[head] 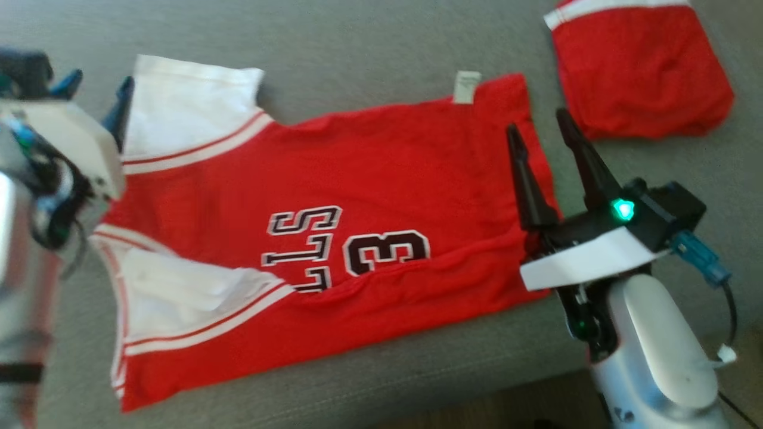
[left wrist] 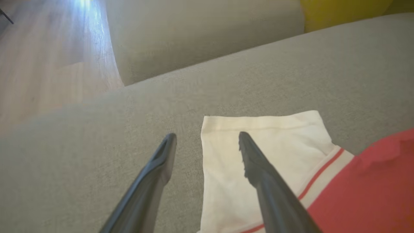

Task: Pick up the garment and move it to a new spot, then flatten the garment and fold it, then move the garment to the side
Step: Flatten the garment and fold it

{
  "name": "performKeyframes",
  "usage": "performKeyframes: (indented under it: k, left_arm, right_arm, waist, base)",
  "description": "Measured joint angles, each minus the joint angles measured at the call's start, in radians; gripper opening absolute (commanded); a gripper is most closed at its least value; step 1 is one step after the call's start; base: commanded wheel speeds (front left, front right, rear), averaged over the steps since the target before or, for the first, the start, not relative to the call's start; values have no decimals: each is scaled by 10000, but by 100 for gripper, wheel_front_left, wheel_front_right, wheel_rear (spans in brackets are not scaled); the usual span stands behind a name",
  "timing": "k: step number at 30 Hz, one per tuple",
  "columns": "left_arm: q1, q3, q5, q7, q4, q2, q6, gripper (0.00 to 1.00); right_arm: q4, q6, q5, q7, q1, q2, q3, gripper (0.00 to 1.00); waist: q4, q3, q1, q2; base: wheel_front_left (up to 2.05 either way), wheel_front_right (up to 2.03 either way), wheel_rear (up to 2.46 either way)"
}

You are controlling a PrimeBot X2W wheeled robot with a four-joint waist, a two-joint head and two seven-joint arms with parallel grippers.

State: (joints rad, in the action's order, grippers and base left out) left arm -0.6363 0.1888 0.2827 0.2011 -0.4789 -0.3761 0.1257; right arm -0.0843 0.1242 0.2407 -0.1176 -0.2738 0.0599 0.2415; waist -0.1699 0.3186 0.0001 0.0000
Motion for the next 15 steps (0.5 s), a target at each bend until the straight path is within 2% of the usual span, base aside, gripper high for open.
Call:
performKeyframes:
  k: [3, 4, 7, 15]
  left_arm:
    - [-874, 662, 805, 894, -564, -635, 52, 100]
    - [-1336, 1060, 961, 1289, -828, -1057, 63, 100]
    - [-1875, 1599, 1264, 1770, -1233, -1628, 63, 100]
    - [-2501, 2755, 1584, 1883, -2096, -2234, 63, 100]
  right_arm:
    - [-82, 0, 127, -107, -361, -8, 280, 100]
    - [-144, 0, 213, -169, -549, -8, 460, 100]
    - [-194, 0, 324, -282, -743, -8, 681, 100]
    - [-372, 0, 412, -512, -870, -8, 773, 100]
  waist:
    - [-415, 355, 1, 0]
    - [-687, 562, 0, 0]
    - [-1061, 841, 1, 0]
    - [-1602, 1300, 1, 0]
  base:
    - [0, 0, 0]
    - [0, 0, 0]
    - [0, 0, 0]
    - [0, 0, 0]
